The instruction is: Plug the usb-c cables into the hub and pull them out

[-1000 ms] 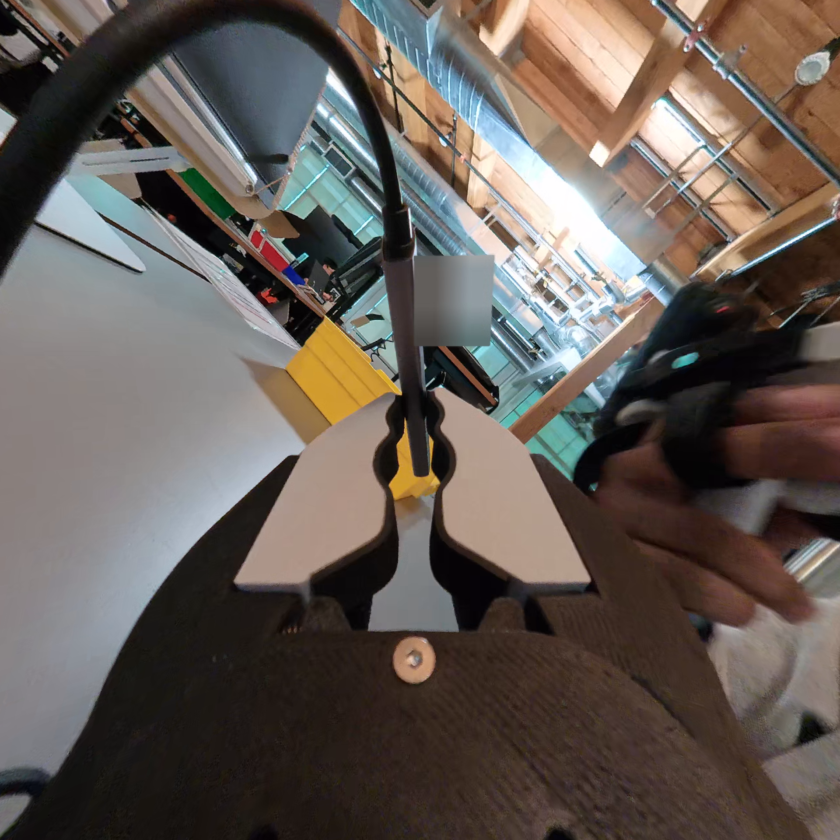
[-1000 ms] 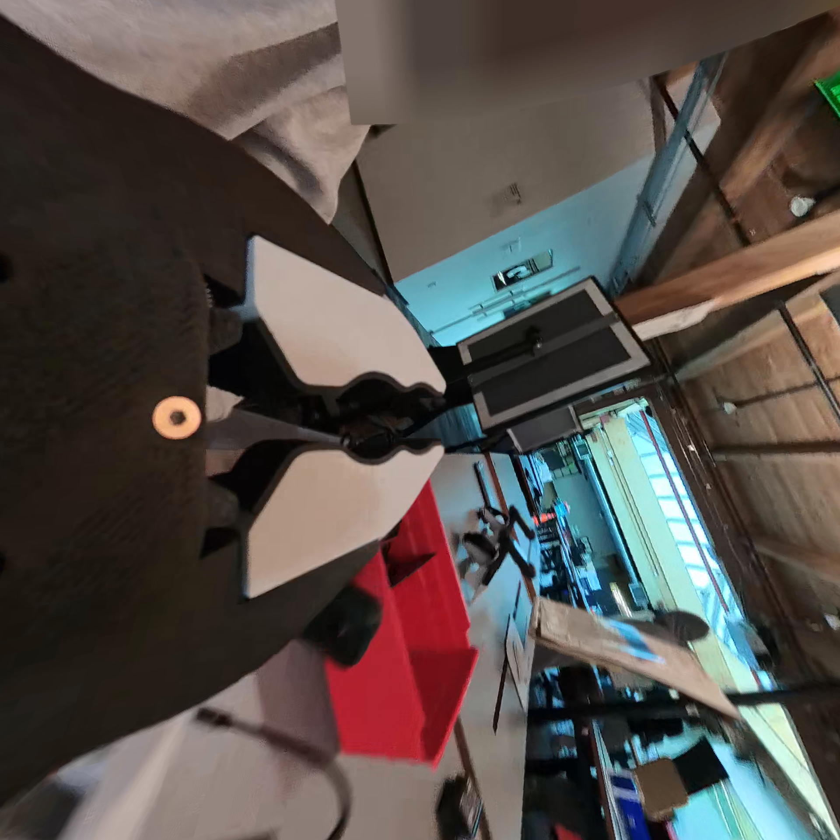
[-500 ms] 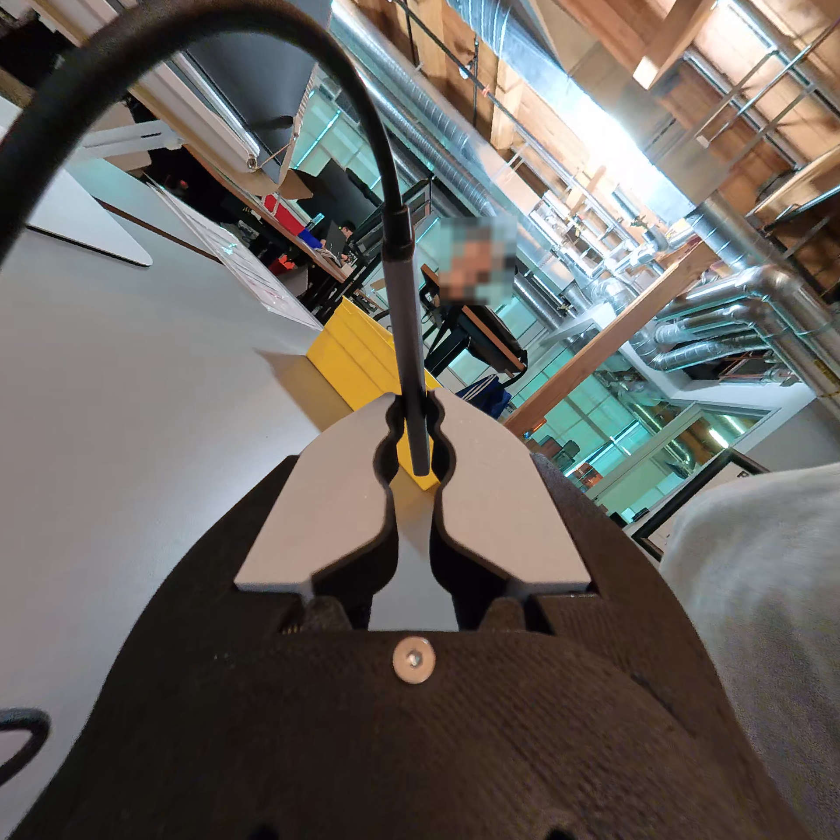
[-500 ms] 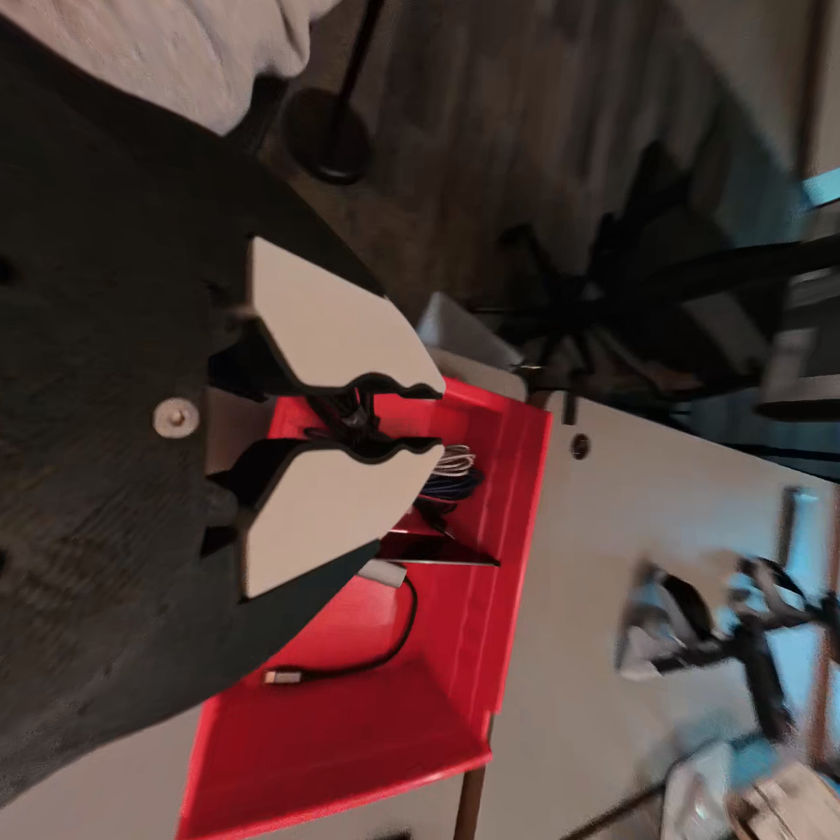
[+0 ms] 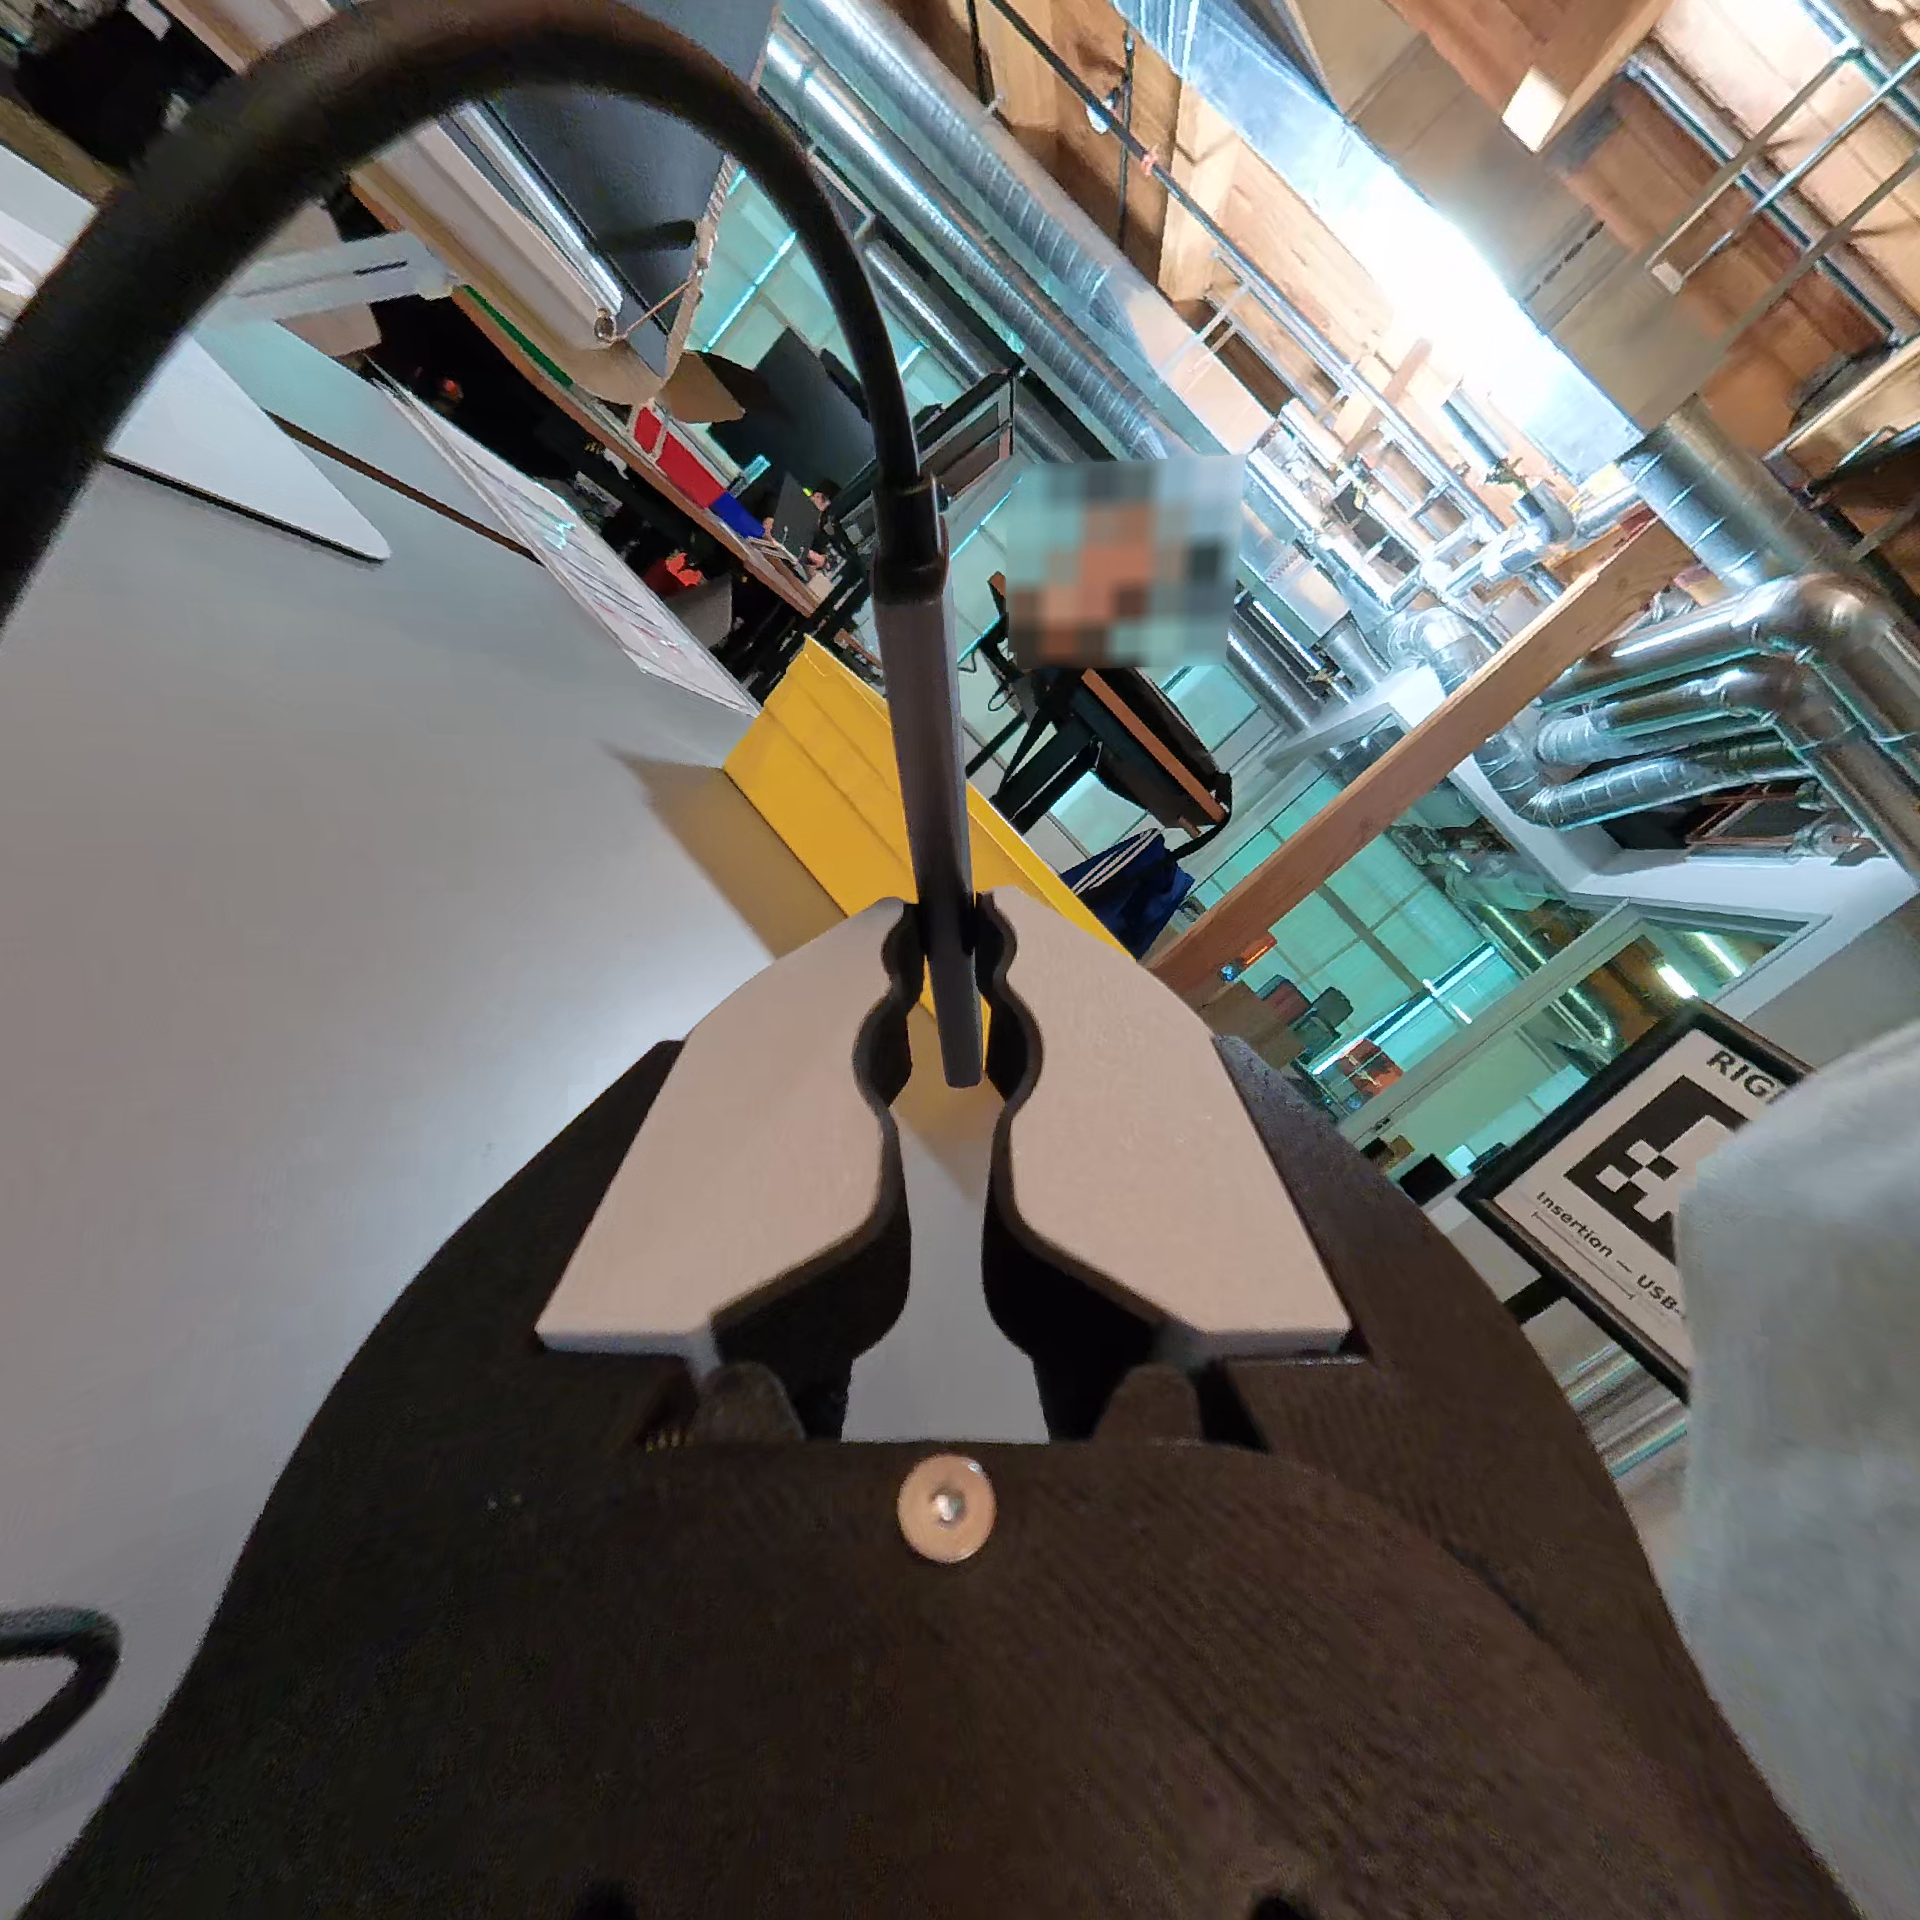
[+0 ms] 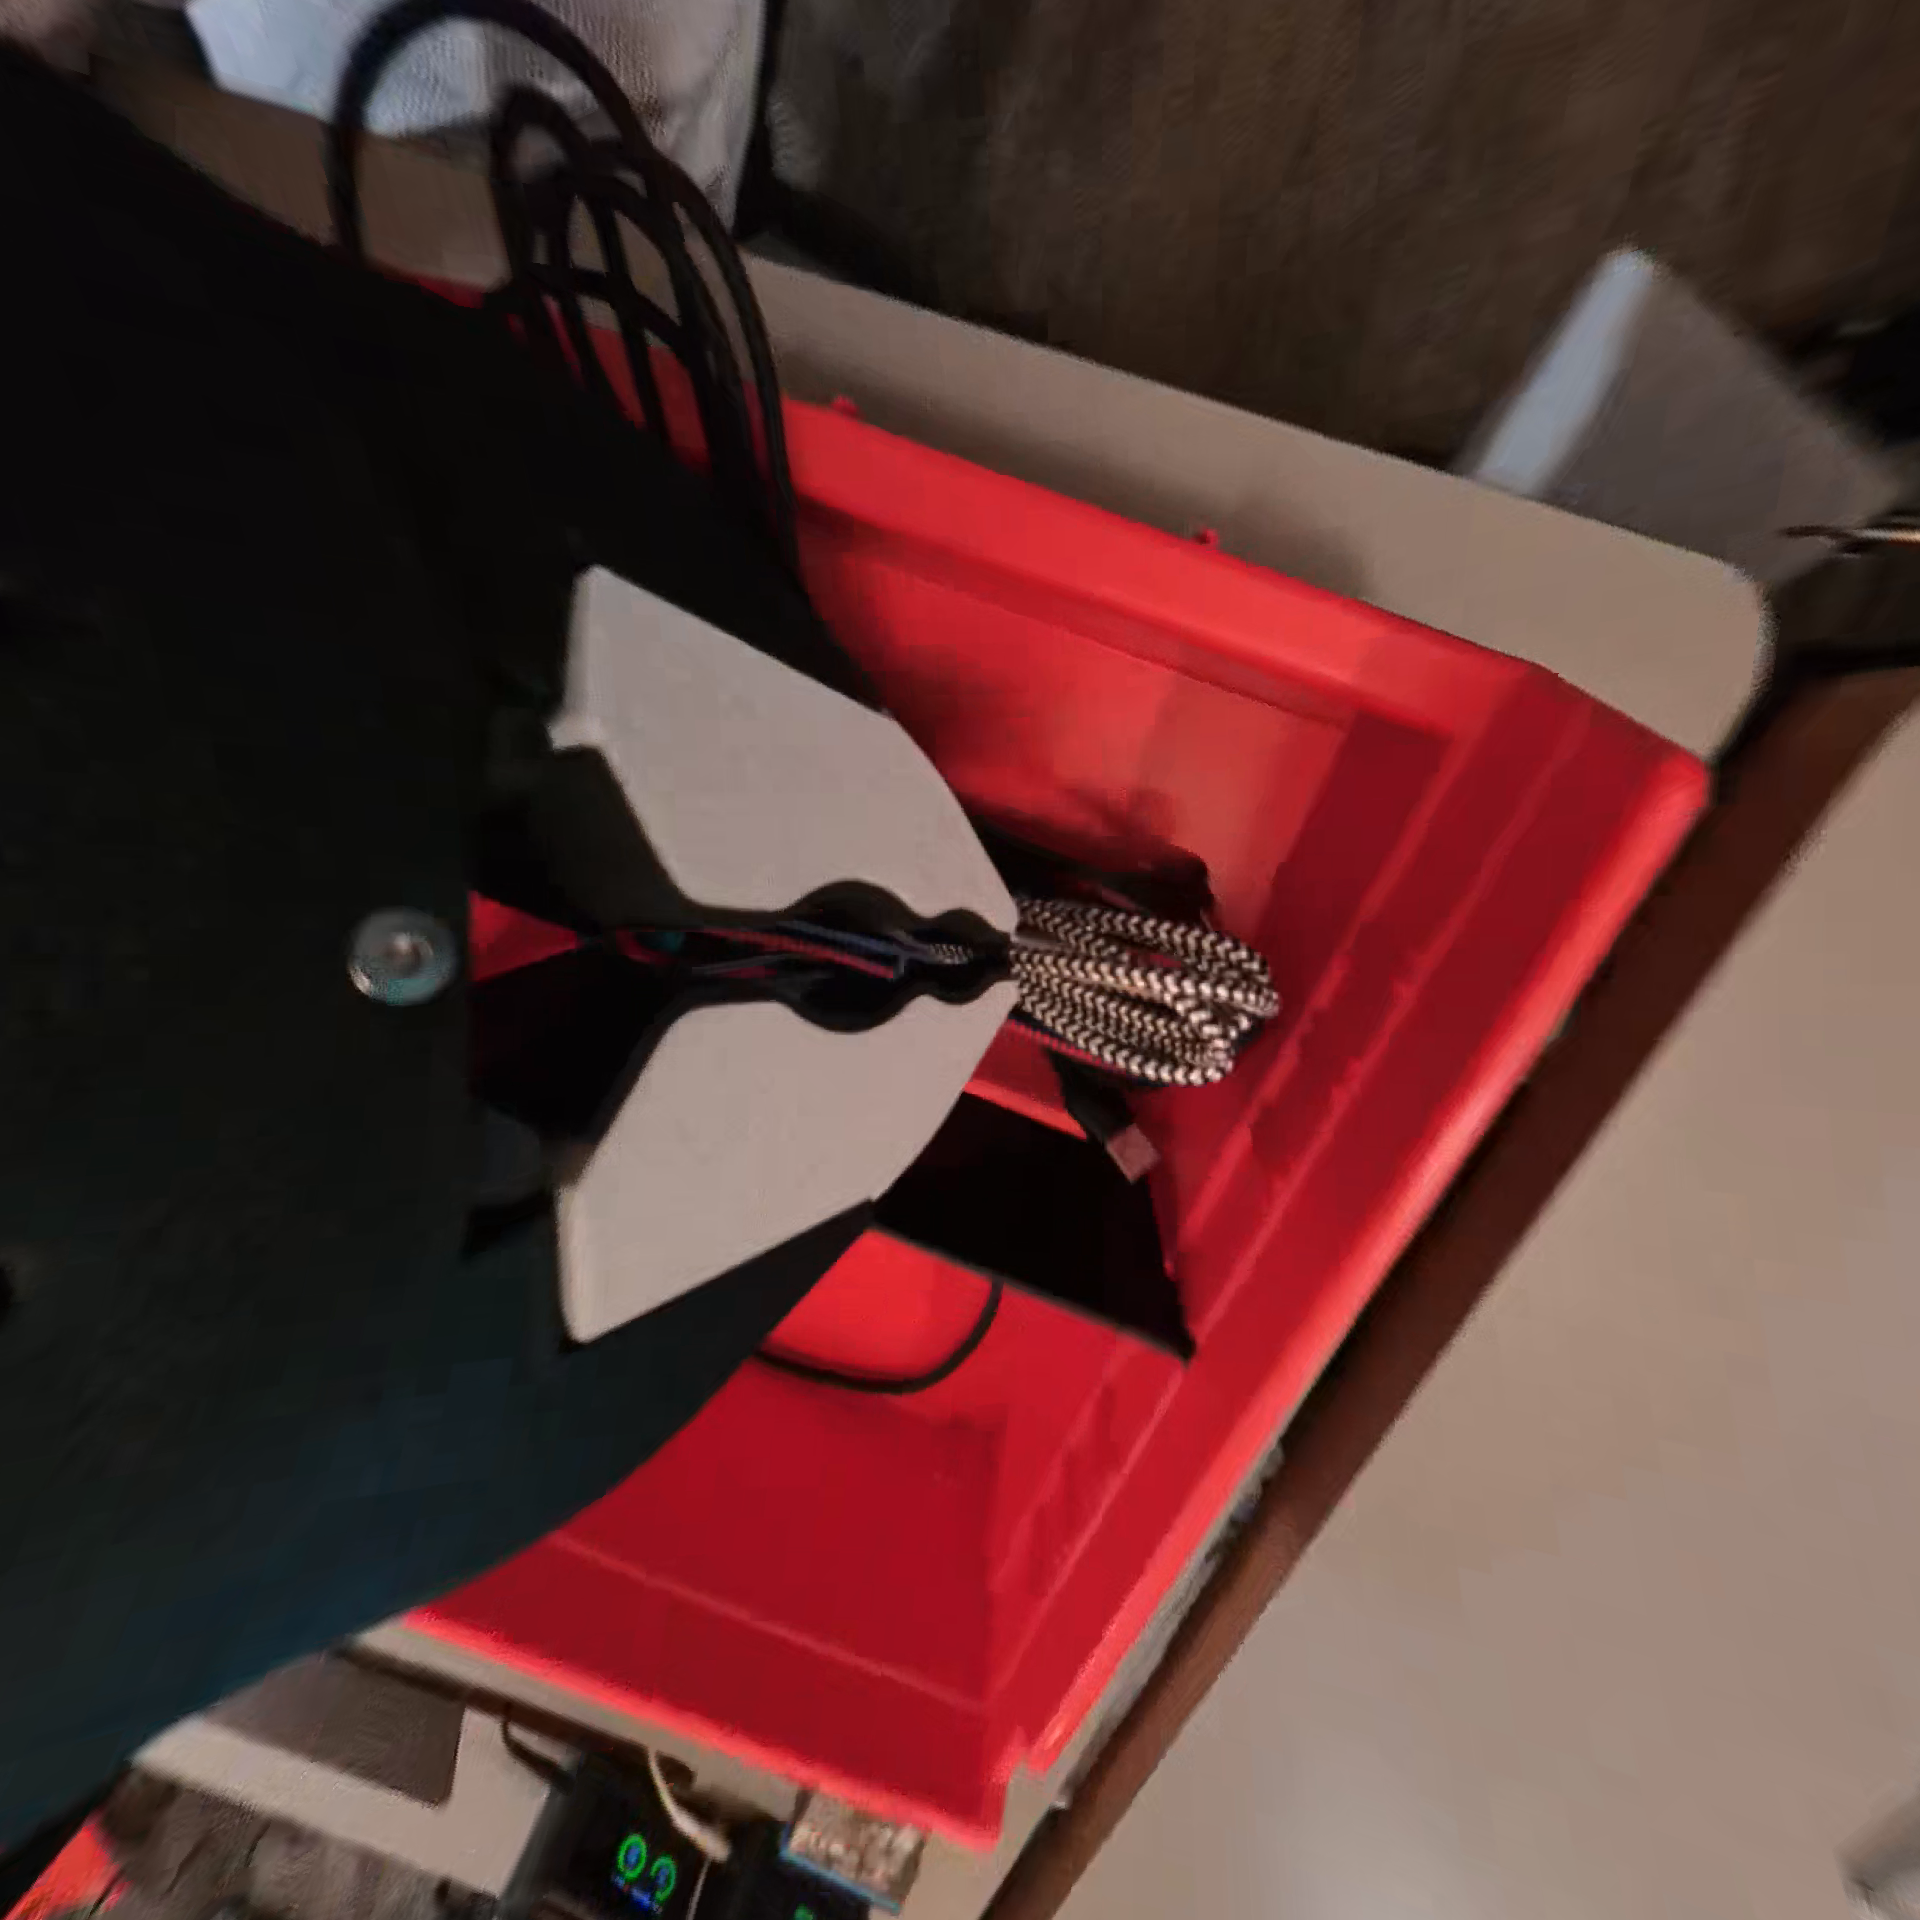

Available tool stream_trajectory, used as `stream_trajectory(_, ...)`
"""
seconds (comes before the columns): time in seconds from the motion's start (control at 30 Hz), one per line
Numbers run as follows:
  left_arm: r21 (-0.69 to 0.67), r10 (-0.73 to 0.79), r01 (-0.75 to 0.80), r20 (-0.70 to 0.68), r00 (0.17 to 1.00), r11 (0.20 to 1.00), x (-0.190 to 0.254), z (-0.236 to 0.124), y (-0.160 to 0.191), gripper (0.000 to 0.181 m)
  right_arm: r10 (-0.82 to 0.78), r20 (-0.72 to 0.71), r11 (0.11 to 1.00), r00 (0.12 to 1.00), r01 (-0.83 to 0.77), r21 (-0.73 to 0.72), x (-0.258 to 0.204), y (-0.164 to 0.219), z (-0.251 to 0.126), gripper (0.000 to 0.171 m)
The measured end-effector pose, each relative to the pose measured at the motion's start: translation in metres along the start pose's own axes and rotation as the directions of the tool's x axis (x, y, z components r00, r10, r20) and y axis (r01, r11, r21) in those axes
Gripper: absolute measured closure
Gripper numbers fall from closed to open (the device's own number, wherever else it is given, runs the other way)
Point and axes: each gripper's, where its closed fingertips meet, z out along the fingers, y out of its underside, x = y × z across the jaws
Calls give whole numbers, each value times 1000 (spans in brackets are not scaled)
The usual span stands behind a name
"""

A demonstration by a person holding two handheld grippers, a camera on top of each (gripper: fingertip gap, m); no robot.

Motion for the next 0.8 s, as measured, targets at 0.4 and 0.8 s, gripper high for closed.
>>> stream_trajectory(0.4, 20, -6, 5, 37, 999, 1000, -3, -17, -3, 173, 449, 125, 684, 885, -430, 589, 55, 59, -253, 168)
stream_trajectory(0.8, -31, -9, 12, 102, 995, 999, -17, -20, 8, 173, 923, 41, 239, 383, -653, 719, -63, 379, -325, 168)
